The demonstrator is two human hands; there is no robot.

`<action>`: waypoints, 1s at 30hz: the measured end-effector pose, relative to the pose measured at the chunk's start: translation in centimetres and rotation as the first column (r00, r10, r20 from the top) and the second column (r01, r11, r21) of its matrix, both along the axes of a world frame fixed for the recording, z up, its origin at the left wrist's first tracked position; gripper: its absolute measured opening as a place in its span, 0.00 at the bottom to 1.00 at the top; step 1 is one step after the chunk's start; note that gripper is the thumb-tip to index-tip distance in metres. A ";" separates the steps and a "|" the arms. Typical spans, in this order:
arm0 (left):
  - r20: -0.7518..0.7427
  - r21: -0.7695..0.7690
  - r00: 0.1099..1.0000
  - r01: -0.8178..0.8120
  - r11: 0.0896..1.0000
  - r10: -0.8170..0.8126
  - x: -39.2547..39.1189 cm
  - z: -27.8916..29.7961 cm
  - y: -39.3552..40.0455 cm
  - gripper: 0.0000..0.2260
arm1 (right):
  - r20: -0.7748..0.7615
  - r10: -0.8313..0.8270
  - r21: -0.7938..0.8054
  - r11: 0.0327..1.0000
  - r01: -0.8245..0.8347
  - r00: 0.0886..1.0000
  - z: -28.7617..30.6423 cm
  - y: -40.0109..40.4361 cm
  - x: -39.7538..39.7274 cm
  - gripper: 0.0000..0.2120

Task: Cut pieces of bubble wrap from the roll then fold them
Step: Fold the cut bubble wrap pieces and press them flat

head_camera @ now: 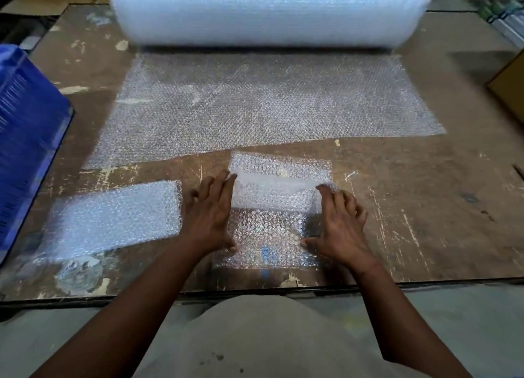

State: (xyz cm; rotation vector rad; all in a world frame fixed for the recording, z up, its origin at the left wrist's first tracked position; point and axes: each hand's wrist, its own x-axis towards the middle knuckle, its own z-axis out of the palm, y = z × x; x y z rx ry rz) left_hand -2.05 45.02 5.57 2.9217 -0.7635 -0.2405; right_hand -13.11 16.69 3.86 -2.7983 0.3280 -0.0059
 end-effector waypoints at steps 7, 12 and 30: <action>0.031 0.008 0.999 0.018 1.000 -0.018 4.6 2.7 -2.4 0.59 | 0.012 -0.025 -0.015 1.000 0.025 1.000 0.5 -1.8 3.6 0.45; 0.040 0.086 0.996 0.070 0.994 -0.074 6.1 1.9 -3.0 0.50 | 0.042 -0.032 -0.032 0.999 0.033 0.999 0.1 -1.8 5.0 0.31; -0.059 0.291 0.994 0.101 0.951 -0.088 5.2 -0.5 -1.8 0.84 | -0.270 0.081 -0.223 0.964 -0.144 0.960 1.1 -1.1 4.0 0.74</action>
